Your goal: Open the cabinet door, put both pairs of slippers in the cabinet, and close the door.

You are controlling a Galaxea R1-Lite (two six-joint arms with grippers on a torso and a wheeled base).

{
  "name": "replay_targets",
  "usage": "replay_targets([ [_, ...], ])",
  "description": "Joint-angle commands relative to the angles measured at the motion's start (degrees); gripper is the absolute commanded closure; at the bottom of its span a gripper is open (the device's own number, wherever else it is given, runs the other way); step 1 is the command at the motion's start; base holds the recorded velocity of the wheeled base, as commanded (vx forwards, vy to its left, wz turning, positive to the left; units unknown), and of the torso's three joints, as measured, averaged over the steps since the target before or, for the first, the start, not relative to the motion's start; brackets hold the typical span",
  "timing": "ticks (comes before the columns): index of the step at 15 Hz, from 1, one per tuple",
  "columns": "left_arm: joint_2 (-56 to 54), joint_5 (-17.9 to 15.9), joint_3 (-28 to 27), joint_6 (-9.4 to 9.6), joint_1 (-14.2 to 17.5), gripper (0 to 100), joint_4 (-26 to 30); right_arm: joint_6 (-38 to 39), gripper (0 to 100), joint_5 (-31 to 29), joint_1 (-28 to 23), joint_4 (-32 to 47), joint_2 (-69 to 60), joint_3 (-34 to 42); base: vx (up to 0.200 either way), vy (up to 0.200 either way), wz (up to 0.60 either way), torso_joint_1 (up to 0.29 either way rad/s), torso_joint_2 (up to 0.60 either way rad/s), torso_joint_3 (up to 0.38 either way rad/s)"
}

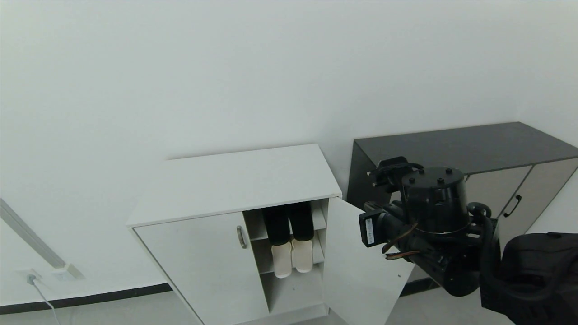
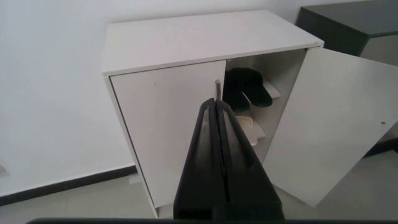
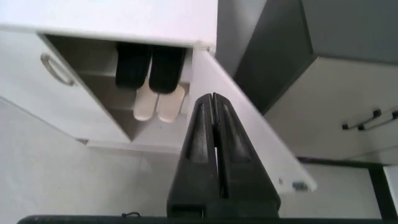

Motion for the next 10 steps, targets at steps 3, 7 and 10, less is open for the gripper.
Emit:
replay_targets([
  [3,0.1,0.0,0.0,0.06,0.1,100,0.0,0.0,100,0.0,-0.2,0.0,0.5,-0.1,-0.133,0.0,0.0,-0.008,0.0,0.002],
  [7,0.1,0.0,0.0,0.06,0.1,100,0.0,-1.2,100,0.1,-3.9,-2.8,3.2,-0.8,0.0,0.0,0.0,0.0,0.0,0.0],
  [10,0.1,0.0,0.0,0.06,0.1,100,0.0,-1.2,100,3.9,-8.1,-3.0,6.2,-3.4,0.0,0.0,0.0,0.0,0.0,0.0],
])
